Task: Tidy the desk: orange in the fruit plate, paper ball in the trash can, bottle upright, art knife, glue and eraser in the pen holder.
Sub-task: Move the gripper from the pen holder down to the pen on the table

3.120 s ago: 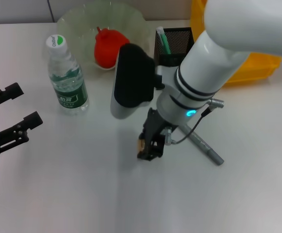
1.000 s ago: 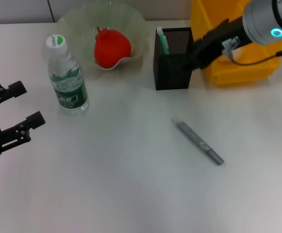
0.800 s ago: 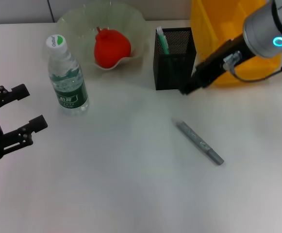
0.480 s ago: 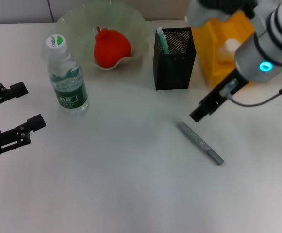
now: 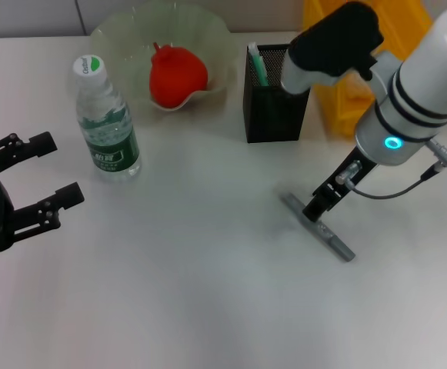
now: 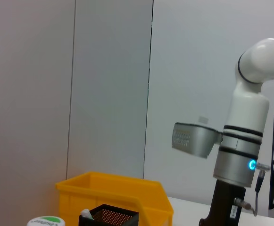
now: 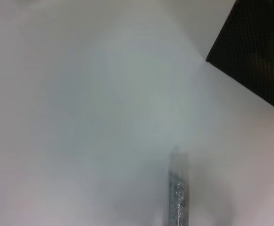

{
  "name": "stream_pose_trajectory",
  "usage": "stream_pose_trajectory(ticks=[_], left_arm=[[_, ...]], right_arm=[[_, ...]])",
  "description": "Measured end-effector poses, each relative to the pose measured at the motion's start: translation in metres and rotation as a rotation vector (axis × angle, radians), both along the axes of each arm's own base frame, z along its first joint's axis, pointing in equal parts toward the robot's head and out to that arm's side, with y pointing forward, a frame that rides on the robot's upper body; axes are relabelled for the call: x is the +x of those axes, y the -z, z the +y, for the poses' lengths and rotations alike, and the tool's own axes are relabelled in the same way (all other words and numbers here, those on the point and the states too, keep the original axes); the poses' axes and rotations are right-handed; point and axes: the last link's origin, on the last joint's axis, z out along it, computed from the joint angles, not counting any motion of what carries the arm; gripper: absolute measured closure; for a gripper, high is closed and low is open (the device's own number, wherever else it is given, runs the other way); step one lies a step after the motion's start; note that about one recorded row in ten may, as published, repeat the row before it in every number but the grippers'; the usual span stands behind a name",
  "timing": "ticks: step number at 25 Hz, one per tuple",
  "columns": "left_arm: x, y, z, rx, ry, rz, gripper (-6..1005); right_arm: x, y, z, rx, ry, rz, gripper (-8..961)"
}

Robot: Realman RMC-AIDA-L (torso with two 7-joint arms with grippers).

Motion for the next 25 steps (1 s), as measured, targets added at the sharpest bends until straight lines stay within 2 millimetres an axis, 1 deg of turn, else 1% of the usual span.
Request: stream_pose_trajectory(ticks=[9,18,25], left_arm=[[0.0,0.0,0.001,0.001,-0.001,0.001,195],[0.0,0.0,0.001,0.002,-0.003,0.001,195],[0.0,0.0,0.002,0.003,-0.006,0.002,195]], right_arm=[[-0.001,0.012,0.001,-0.018,-0.029,0.011,297],[-0.002,0.024,0.0,-0.048,-0.066,-0.017,362],[-0.005,0.028,0.0,-0.06,-0.08,-0.026,412]])
